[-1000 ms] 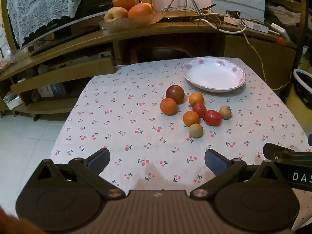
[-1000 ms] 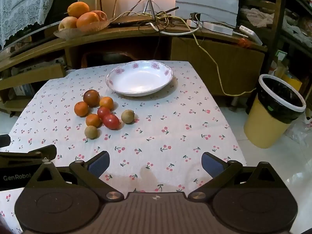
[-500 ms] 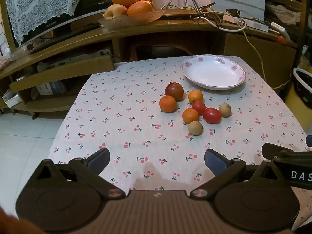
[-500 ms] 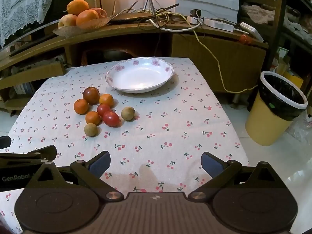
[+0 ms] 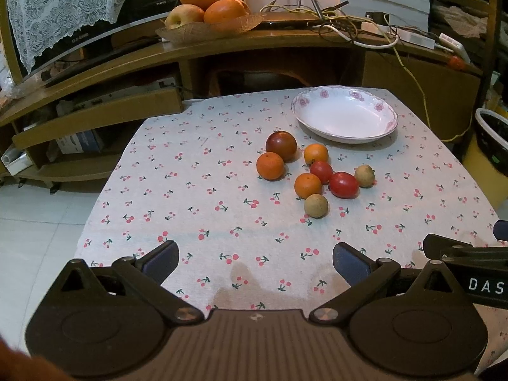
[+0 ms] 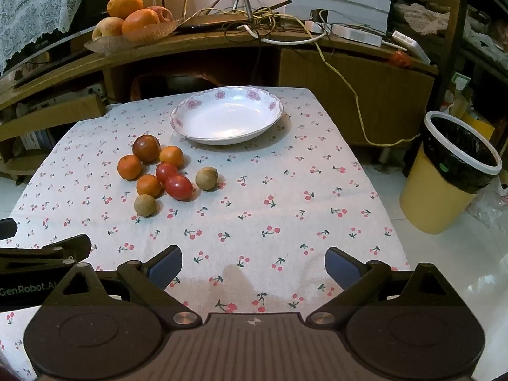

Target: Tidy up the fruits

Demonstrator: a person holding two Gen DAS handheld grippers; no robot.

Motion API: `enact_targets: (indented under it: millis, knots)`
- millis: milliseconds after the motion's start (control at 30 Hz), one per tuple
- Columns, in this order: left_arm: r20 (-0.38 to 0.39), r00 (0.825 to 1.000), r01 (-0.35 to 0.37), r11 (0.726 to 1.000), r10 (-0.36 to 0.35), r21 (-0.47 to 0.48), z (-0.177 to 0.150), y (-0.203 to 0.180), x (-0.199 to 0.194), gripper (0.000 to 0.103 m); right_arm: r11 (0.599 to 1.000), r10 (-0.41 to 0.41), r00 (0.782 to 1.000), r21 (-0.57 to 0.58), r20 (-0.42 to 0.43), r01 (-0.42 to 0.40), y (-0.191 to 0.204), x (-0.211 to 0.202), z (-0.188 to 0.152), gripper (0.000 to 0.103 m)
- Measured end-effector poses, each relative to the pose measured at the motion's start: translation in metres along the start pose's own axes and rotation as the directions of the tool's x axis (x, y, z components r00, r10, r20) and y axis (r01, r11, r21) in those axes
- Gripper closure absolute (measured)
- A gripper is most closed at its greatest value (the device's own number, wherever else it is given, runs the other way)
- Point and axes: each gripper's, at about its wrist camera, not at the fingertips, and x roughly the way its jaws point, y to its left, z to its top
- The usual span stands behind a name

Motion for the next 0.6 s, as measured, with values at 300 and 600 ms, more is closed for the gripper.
enact_targets:
  millis: [300,600]
  knots:
    - [-0.002,1.0,0.008,1.0,-0.008,0.003,0.0009,-0.0001,0.0002,0.0,1.0,0.0,1.0,-0.004,-0.012,0.0,0.0012,0.0027,-0.0007,0.007]
    - [-0.001,1.0,0.008,1.0,-0.008,0.004,0.0007,-0.0003,0.0003,0.0,1.0,0.001,1.0,-0.003,-0.012,-0.001,0.0011,0.0035,-0.0019,0.007]
